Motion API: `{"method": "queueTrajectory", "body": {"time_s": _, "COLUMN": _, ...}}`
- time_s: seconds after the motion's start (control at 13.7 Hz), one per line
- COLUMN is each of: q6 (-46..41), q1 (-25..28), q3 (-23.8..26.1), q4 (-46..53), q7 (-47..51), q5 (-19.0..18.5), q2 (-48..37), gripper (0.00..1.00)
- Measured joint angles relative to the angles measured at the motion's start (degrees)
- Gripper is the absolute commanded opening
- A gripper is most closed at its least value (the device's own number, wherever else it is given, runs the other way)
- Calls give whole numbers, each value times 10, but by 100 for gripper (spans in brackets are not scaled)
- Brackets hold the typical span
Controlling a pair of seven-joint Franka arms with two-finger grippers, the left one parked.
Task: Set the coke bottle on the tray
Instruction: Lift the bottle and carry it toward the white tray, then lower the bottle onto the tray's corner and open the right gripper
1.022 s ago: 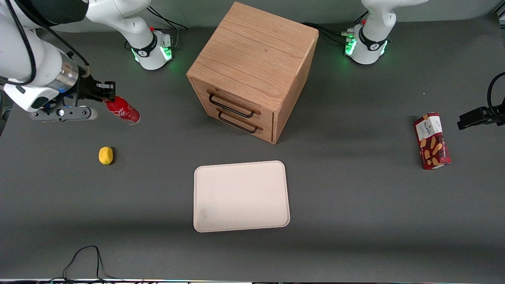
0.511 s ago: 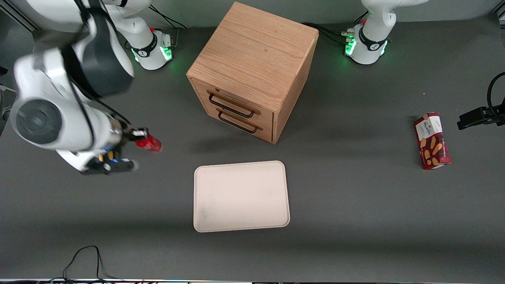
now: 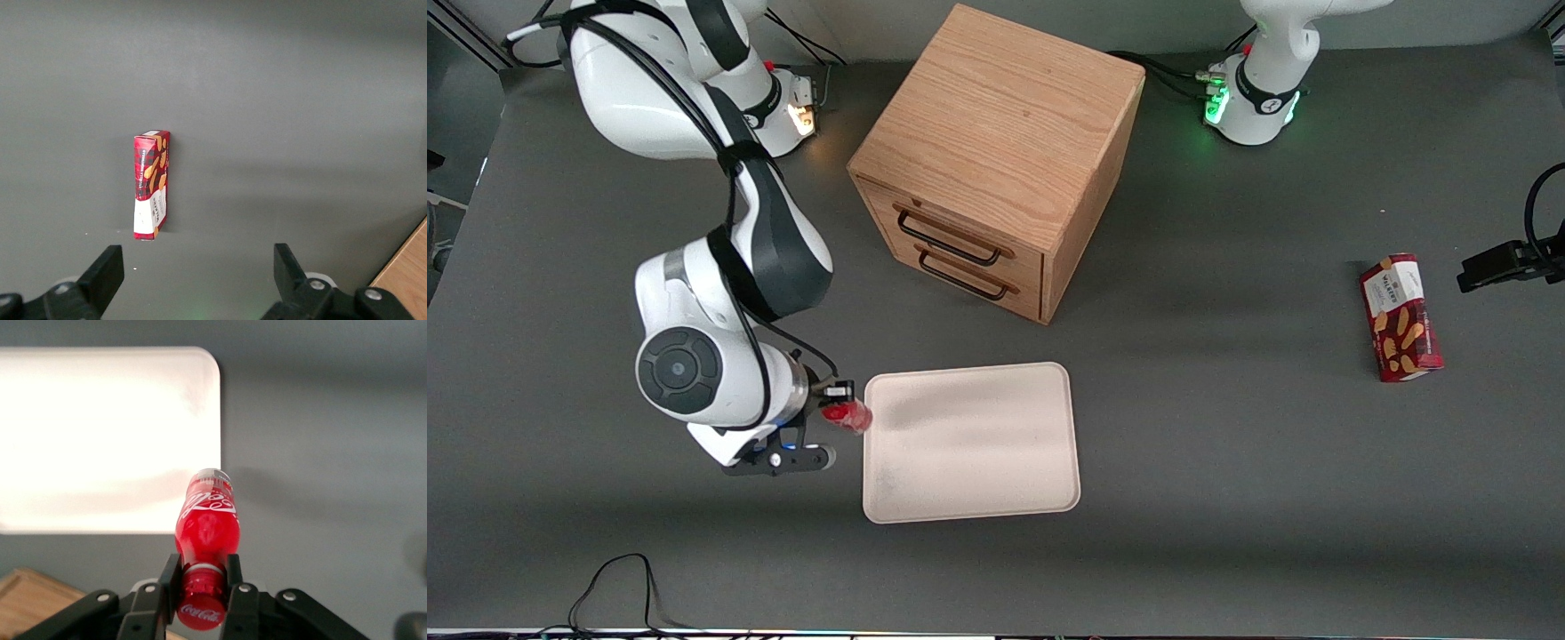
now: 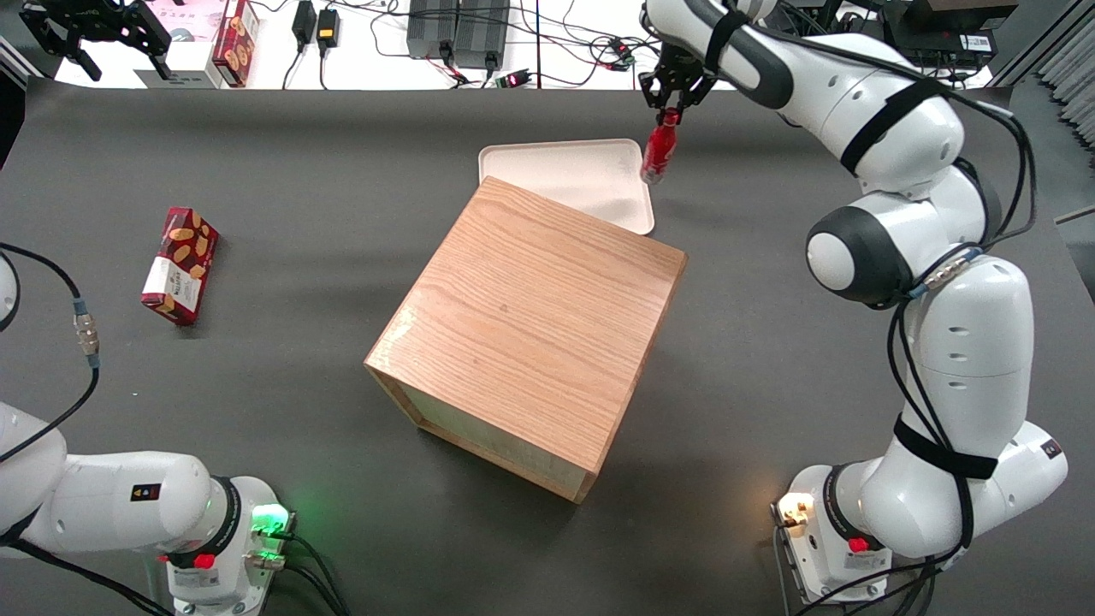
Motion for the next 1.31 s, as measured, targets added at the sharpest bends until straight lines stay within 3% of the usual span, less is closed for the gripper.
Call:
{"method": "queueTrajectory", "body": {"time_s": 0.37, "q6": 111, "q1": -1, "q3": 13, "q4": 5, "q7": 56, "q5": 0, "q2": 52, "gripper": 0}}
{"method": "queueTrajectory", "body": {"time_s": 1.1, "q6": 161, "q1": -5, "q3": 12, "q4": 12, "q7": 68, "q5": 0, "q2": 78, "gripper": 2}}
{"method": "queueTrajectory", "body": {"time_s": 1.31, "q6": 161, "q1": -5, "q3": 12, "q4": 12, "q7": 68, "q5": 0, "q2": 80, "gripper": 54}}
